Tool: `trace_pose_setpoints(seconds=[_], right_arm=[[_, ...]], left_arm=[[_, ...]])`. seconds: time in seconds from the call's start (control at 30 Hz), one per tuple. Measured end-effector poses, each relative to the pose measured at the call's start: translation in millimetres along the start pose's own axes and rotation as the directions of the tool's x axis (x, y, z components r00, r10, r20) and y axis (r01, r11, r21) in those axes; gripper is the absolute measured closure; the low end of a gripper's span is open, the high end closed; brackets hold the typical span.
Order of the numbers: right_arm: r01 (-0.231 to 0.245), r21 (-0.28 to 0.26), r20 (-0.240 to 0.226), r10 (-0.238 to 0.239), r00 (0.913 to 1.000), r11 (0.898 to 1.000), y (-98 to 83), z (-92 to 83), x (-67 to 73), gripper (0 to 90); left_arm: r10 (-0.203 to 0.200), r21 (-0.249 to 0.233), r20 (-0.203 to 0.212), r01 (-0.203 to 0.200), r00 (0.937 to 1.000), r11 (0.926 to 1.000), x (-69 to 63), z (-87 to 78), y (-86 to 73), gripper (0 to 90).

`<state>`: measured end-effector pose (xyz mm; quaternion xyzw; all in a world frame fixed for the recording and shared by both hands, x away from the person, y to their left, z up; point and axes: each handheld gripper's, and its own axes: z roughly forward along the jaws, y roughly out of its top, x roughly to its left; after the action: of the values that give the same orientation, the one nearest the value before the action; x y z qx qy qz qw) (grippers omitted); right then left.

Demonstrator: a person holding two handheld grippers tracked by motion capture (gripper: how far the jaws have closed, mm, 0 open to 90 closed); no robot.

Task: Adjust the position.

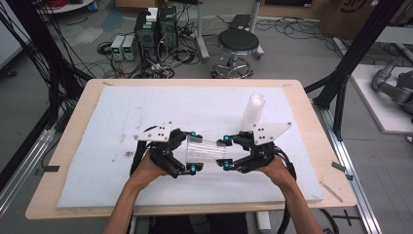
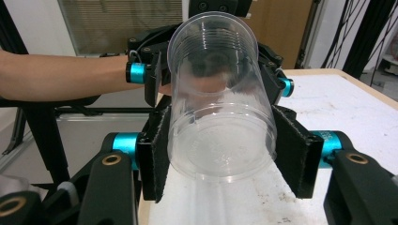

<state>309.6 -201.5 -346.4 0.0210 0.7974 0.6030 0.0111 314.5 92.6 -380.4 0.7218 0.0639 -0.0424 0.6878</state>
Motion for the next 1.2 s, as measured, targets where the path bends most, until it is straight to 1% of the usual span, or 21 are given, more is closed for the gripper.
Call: trace_pose_setpoints(seconds=[0.07,0.1,0.33,0.5,0.7,1.03,1.07,1.1,1.13,1.17,1.2], right_arm=[[-0.006,0.002,-0.005,0.006,1.0,1.0,-0.1,0.1,0.3,42.8],[0.0,-0.001,-0.002,0.0,1.0,1.0,-0.2,0.3,-0.1,42.8],[-0.001,0.0,-0.009,0.001,1.0,1.0,-1.0,1.6,-0.2,42.8],[-0.001,0.002,-0.013,0.001,0.9999,1.0,-2.2,2.3,-0.7,42.9],[-0.003,-0.009,-0.021,0.003,0.9998,1.0,-4.1,2.2,-0.4,42.9],[-0.009,-0.005,-0.024,0.009,0.9997,1.0,-5.0,1.8,-0.2,42.5],[-0.007,-0.005,-0.022,0.007,0.9997,1.0,-5.1,1.9,-0.3,41.4],[-0.016,0.004,-0.027,0.016,0.9995,1.0,-5.0,2.1,0.2,39.6],[-0.016,0.009,-0.026,0.017,0.9995,1.0,-4.9,2.9,-0.5,32.7],[-0.027,0.016,-0.026,0.028,0.9993,0.999,-4.6,3.9,-0.2,25.7],[-0.035,0.02,-0.015,0.036,0.9992,0.999,-4.4,4.6,0.1,22.3]], left_arm=[[0.005,0.005,0.005,-0.005,1.0,1.0,0.0,-0.2,0.4,11.4],[0.008,0.006,0.007,-0.008,0.9999,1.0,-0.1,-0.4,0.6,12.5],[0.021,0.001,0.019,-0.021,0.9996,0.9998,-0.8,-1.4,1.1,17.9],[0.038,-0.015,0.021,-0.038,0.9991,0.9992,-2.2,-2.0,1.8,24.3],[0.039,-0.02,0.023,-0.039,0.999,0.9991,-2.9,-2.7,2.1,27.2],[0.042,-0.013,0.024,-0.041,0.9988,0.9991,-2.7,-2.6,2.1,29.4],[0.042,-0.011,0.023,-0.042,0.9988,0.9991,-2.8,-2.6,2.2,29.5],[0.043,-0.009,0.021,-0.043,0.9989,0.999,-2.8,-2.7,2.2,29.6],[0.041,-0.008,0.019,-0.041,0.999,0.9991,-2.9,-2.9,2.1,29.6],[0.039,-0.008,0.017,-0.039,0.9991,0.9992,-2.9,-3.1,2.1,29.7],[0.04,-0.008,0.017,-0.04,0.999,0.9992,-2.7,-3.4,2.2,29.7]])
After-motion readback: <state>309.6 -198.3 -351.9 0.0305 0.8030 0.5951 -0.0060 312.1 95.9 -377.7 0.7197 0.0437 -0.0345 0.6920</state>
